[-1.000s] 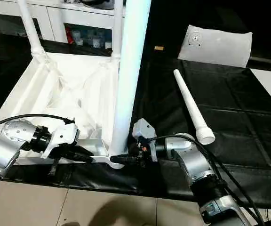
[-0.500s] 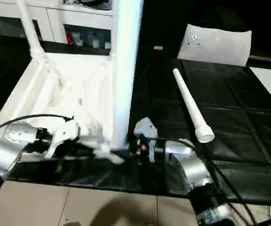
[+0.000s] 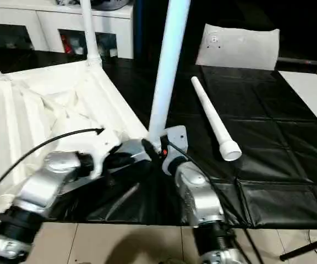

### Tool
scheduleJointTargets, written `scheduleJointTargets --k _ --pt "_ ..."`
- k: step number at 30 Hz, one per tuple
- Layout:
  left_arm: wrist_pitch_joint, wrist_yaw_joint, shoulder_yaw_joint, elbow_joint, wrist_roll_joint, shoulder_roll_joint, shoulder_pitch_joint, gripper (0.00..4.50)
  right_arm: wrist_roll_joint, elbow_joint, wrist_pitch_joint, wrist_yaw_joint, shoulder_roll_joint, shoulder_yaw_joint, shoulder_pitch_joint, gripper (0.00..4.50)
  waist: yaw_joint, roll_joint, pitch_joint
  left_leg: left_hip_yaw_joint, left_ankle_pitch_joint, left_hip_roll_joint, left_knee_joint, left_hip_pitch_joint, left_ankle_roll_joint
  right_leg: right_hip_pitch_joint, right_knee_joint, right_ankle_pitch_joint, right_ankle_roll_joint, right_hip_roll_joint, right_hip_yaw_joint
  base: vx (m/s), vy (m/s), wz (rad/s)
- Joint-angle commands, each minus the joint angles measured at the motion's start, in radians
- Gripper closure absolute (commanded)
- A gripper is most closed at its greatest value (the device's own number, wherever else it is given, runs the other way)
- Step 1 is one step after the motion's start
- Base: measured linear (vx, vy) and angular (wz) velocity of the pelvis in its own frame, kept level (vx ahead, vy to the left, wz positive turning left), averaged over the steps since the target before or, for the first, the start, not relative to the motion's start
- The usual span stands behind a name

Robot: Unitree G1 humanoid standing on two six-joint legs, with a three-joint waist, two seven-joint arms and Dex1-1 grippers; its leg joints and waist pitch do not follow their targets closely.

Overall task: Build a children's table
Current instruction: Rotate leg to tighten

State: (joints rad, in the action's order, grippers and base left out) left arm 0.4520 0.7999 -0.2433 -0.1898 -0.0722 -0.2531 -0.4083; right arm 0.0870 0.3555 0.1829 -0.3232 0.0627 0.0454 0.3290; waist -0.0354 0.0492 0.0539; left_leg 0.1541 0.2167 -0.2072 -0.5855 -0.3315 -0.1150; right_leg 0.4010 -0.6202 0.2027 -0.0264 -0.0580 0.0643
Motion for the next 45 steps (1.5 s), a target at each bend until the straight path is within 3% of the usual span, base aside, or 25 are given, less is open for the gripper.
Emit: scheduleJointTargets --k 1,6,13,20,25,26,27,28,32,39,43,45 --pt "-0.014 -0.018 -0.089 -0.009 0.006 0.055 -0.027 4.5 0.047 -0.001 0.019 -0.08 0.075 0.11 0.007 1.14 -0.001 -0.005 -0.041 0.002 0.174 -0.018 0.082 -0.018 0.019 -0.045 0.093 0.288 -0.115 -0.069 -0.056 0.0 0.0 0.0" --pt "-0.052 0.059 -0.083 0.003 -0.007 -0.036 -0.006 4.5 0.052 -0.04 0.013 -0.145 -0.012 0.073 -0.011 0.7 0.0 -0.009 -0.043 0.002 0.152 -0.02 0.081 -0.019 0.031 -0.051 0.086 0.214 -0.135 -0.07 -0.056 0.0 0.0 0.0" --pt "-0.105 0.153 -0.064 -0.005 0.001 -0.134 0.014 4.5 0.076 -0.065 -0.006 -0.279 -0.165 0.019 -0.01 0.08 -0.004 -0.002 -0.049 0.011 0.055 -0.019 0.072 -0.016 0.07 -0.058 0.071 0.061 -0.191 -0.07 -0.057 0.0 0.0 0.0" --pt "-0.186 0.246 -0.072 -0.045 0.028 -0.209 0.005 4.5 0.117 -0.086 -0.032 -0.522 -0.349 0.013 -0.018 0.08 -0.012 0.0 -0.049 0.012 0.06 -0.021 0.07 -0.014 0.086 -0.061 0.071 0.086 -0.203 -0.071 -0.055 0.0 0.0 0.0" --pt "-0.21 0.262 -0.069 -0.074 0.039 -0.21 -0.01 4.5 0.133 -0.104 -0.047 -0.587 -0.405 0.017 -0.038 0.08 -0.019 0.006 -0.049 0.016 0.082 -0.019 0.068 -0.013 0.082 -0.059 0.076 0.13 -0.2 -0.071 -0.055 0.0 0.0 0.0" --pt "-0.213 0.268 -0.07 -0.076 0.042 -0.21 -0.011 4.5 0.135 -0.104 -0.049 -0.593 -0.408 0.017 -0.039 0.08 -0.02 -0.001 -0.049 0.015 0.085 -0.02 0.068 -0.012 0.081 -0.058 0.076 0.133 -0.2 -0.072 -0.056 0.0 0.0 0.0" --pt "-0.234 0.296 -0.082 -0.079 0.049 -0.22 -0.012 4.5 0.139 -0.102 -0.053 -0.623 -0.416 0.027 -0.035 0.08 -0.02 0.004 -0.05 0.014 0.088 -0.021 0.068 -0.013 0.079 -0.059 0.076 0.135 -0.197 -0.071 -0.055 0.0 0.0 0.0" --pt "-0.234 0.296 -0.082 -0.079 0.049 -0.22 -0.012 4.5 0.139 -0.102 -0.053 -0.623 -0.416 0.027 -0.035 0.08 -0.02 0.0 -0.051 0.013 0.086 -0.021 0.069 -0.014 0.078 -0.06 0.076 0.129 -0.198 -0.071 -0.054 0.0 0.0 0.0" --pt "-0.271 0.359 -0.105 -0.083 0.06 -0.237 -0.01 4.5 0.147 -0.099 -0.041 -0.695 -0.43 0.068 -0.019 0.08 -0.021 -0.002 -0.054 0.013 0.072 -0.021 0.067 -0.012 0.085 -0.06 0.07 0.088 -0.212 -0.07 -0.054 0.0 0.0 0.0" --pt "-0.327 0.486 -0.136 -0.08 0.086 -0.279 -0.018 4.5 0.098 0.006 -0.109 -0.792 -0.434 0.135 0.077 0.08 -0.029 -0.001 -0.055 0.016 0.055 -0.023 0.066 -0.007 0.082 -0.057 0.06 0.046 -0.242 -0.07 -0.054 0.0 0.0 0.0" --pt "-0.35 0.536 -0.151 -0.088 0.086 -0.301 -0.03 4.5 0.078 0.055 -0.149 -0.867 -0.445 0.175 0.117 0.33 -0.036 0.005 -0.054 0.017 0.051 -0.024 0.065 -0.007 0.088 -0.058 0.058 0.035 -0.243 -0.072 -0.053 0.0 0.0 0.0" --pt "-0.354 0.543 -0.152 -0.09 0.085 -0.303 -0.032 4.5 0.073 0.066 -0.16 -0.88 -0.448 0.184 0.126 0.33 -0.04 0.003 -0.054 0.018 0.053 -0.024 0.065 -0.007 0.087 -0.058 0.058 0.043 -0.242 -0.074 -0.054 0.0 0.0 0.0"
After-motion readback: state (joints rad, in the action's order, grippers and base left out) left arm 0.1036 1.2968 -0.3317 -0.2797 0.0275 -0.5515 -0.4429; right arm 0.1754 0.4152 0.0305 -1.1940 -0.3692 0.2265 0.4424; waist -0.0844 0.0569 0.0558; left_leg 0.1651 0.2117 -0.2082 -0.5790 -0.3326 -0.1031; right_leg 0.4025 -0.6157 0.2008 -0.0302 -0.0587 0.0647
